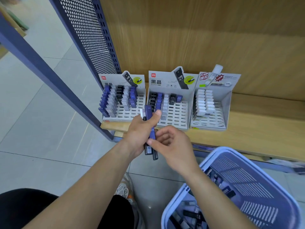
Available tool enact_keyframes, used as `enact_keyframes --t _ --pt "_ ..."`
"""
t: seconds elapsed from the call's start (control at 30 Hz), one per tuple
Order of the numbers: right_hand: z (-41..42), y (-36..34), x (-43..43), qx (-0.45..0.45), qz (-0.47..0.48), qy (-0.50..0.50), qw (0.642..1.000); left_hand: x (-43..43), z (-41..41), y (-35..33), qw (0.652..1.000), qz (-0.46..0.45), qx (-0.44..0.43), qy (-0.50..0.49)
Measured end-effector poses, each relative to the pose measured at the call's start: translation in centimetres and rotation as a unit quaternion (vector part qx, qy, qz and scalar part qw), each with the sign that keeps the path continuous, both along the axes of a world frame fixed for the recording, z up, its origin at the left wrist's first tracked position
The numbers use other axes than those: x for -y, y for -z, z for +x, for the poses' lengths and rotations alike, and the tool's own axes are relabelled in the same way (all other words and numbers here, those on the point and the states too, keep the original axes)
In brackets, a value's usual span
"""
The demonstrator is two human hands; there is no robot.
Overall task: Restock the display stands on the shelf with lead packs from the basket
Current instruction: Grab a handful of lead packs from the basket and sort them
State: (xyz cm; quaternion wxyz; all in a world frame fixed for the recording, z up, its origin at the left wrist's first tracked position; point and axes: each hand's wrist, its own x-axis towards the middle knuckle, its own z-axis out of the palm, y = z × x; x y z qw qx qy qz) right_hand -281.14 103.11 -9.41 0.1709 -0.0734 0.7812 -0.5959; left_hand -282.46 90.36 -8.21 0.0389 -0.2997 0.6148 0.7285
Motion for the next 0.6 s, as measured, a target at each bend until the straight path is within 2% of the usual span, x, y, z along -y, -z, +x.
enact_keyframes --t 0.17,0.3,0.47,0.6 --pt "0.6 -0.5 0.4 0.028 0.013 0.019 0.999 -0.1 0.7 -0.5 0.999 -0.054 0.004 0.001" --pt "0.4 -0.1 0.7 0.077 -0.026 0.030 0.996 0.4 0.9 -0.1 0.997 -0.066 -0.004 0.038" --pt "0.4 0.0 1.0 0.106 -0.099 0.011 0.989 1.5 0.7 0.0 0.998 -0.055 0.003 0.029" --pt "0.1 0.2 1.1 0.125 -0.137 0.025 0.982 1.6 0.7 0.0 0.999 -0.005 -0.036 0.017"
